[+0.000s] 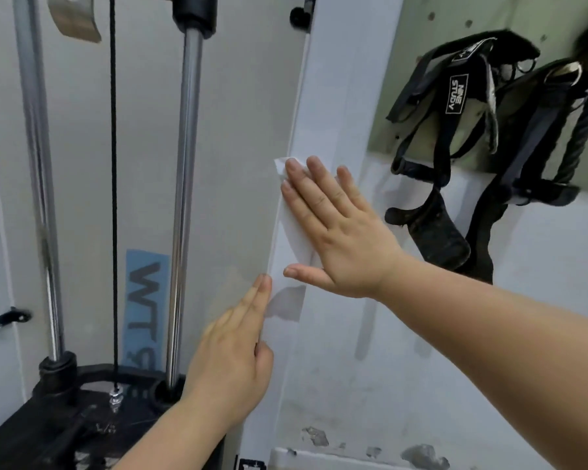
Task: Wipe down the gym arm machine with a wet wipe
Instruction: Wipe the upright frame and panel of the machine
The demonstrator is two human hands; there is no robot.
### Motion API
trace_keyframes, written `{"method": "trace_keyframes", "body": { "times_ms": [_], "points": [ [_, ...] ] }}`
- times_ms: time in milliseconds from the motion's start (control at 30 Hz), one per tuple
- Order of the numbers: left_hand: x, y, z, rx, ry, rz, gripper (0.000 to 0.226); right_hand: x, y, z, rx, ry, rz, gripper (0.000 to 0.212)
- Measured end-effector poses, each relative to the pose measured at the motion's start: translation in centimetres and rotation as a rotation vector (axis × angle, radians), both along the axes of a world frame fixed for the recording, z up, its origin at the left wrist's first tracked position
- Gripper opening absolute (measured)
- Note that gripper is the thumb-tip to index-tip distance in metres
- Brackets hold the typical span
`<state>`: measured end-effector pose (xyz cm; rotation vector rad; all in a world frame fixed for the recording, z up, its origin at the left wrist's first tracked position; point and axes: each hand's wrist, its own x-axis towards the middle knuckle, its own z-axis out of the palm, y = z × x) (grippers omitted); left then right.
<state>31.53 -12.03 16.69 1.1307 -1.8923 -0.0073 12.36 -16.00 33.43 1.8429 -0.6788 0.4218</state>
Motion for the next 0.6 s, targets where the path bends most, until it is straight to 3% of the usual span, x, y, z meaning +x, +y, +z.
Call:
{"method": "trace_keyframes", "body": {
  "times_ms": [67,167,267,433,533,600],
  "points": [
    [0.3,0.4,-2.9,0.011,0.017,0.062,0.077,0.0,0.0,-2.3,0.016,0.042,-0.005,0.098],
    [0.9,1.8,-6.0,0.060,-0.046,0.104,0.070,-0.8,0.4,-5.2,0.072,0.285,-0.014,0.097],
    [1.5,2.2,-7.8,0.139,-0.178,0.157,0.064,-1.5,0.6,-3.5,0.077,0.444,-0.009,0.093],
    [2.8,2.1,-9.6,0.265,-0.316,0.222,0.059,-0.4,0.2,-0.4,-0.060,0.152,-0.065,0.098],
    [3.3,2.4,-11.3,0.268,-0.378,0.260,0.048,0.3,0.1,-5.1,0.000,0.044,-0.036,0.098],
    [3.4,2.6,-12.8,0.280,-0.389,0.287,0.041,0.0,0.1,-10.5,0.055,0.084,-0.027,0.096]
  ]
}}
